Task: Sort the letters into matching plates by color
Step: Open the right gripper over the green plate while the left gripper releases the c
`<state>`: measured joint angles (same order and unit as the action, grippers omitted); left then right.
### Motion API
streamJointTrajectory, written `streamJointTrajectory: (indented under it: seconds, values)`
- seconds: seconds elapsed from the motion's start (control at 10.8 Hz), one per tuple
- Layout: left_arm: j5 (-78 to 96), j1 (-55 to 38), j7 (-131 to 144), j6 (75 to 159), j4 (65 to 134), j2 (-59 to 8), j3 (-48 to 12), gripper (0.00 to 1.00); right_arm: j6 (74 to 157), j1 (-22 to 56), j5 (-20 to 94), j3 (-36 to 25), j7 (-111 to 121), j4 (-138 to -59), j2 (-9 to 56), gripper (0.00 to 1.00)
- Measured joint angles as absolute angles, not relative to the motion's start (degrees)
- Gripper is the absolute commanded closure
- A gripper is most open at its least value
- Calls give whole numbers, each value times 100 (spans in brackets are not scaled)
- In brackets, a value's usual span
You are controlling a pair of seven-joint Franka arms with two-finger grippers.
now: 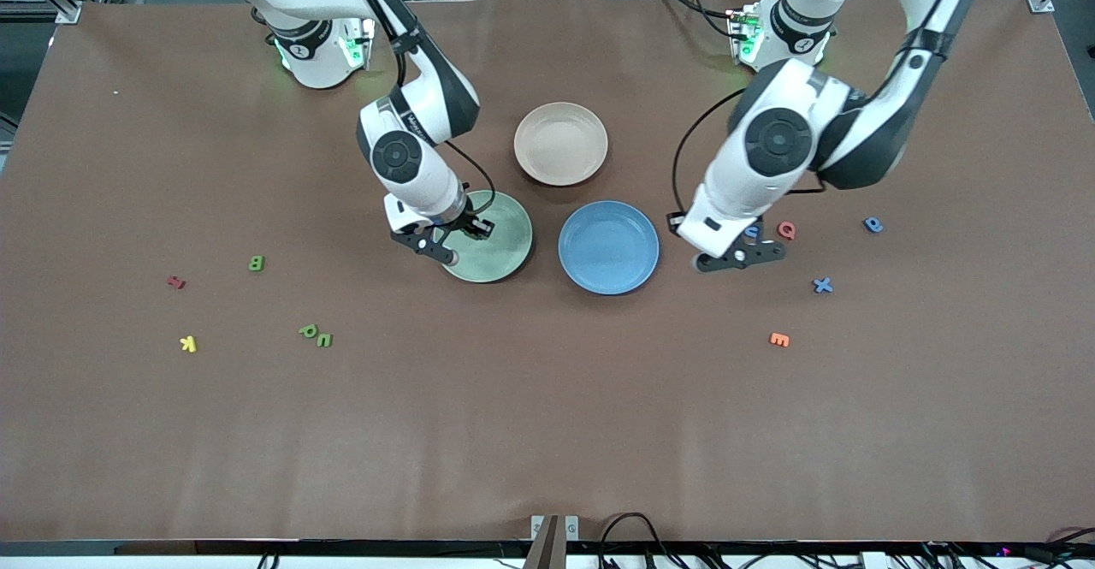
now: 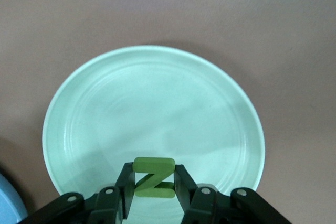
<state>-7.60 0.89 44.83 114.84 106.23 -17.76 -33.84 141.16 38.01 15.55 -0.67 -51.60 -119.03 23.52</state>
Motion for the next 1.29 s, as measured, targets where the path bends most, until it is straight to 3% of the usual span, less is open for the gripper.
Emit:
streamJointTrajectory:
  seconds: [0.09,0.83,1.29]
  values:
    - [-779,-77,4793,11612,10584,-1905,-3385,100,14116,3842,1556,-61,-5194,-11892,2387,1]
    - [-1685,-891,6732,12644,10282,-3266,-3337,100,14117,3695,1098,-104,-5187,-11822,2420,0]
    - [-2187,-1004,7231,12906,10187,-3783,-3324,100,13936,2383,958,-111,-3557,-11740,2320,0]
